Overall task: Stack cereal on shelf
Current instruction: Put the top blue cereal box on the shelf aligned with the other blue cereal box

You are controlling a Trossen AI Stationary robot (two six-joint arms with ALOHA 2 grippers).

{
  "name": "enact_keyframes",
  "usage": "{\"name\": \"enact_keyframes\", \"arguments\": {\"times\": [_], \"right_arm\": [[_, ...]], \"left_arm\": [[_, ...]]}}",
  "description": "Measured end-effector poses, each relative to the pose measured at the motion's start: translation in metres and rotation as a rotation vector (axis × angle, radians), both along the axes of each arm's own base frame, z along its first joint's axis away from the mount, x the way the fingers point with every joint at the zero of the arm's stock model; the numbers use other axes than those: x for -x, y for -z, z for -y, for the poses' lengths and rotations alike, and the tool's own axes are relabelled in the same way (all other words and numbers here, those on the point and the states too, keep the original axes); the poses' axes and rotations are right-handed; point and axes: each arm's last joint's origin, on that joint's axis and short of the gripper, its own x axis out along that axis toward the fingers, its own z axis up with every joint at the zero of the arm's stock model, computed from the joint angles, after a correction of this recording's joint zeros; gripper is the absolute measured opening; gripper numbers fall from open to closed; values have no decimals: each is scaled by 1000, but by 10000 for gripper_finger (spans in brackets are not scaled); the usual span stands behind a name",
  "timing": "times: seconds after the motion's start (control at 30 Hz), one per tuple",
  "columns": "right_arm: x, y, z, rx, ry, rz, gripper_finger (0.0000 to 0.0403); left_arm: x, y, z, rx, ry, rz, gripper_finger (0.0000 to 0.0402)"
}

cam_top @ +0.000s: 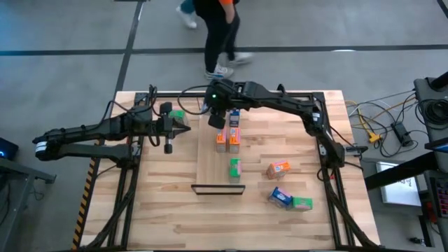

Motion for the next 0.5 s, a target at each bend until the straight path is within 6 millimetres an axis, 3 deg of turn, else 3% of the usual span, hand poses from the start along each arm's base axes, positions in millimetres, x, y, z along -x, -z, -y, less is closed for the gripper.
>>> {"name": "enact_keyframes", "arguments": {"times": [0.2, 0.5], "right_arm": [[-9, 18, 3, -1, -10, -43, 137], [-13, 28, 8, -45, -38, -56, 143]], "left_arm": [[0, 1, 0, 1, 0, -6, 0], [0, 1, 0, 2, 0, -11, 0]]}}
